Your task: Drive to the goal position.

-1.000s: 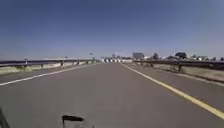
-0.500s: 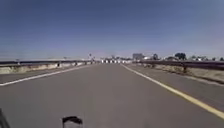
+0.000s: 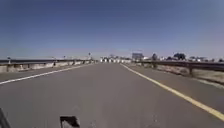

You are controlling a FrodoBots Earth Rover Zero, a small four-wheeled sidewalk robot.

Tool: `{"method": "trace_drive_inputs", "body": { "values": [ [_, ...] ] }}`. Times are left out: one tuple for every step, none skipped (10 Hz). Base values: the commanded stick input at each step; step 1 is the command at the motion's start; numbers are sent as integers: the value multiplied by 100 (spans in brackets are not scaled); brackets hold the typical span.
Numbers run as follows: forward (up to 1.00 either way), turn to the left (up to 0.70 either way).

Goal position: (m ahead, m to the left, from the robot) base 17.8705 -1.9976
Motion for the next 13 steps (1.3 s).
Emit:
{"method": "trace_drive_inputs", "body": {
  "values": [
    [100,0],
    [100,0],
    [100,0],
    [100,0],
    [100,0],
    [100,0],
    [100,0],
    [100,0],
    [100,0],
    [100,0],
    [100,0],
    [100,0],
    [100,0]
  ]
}}
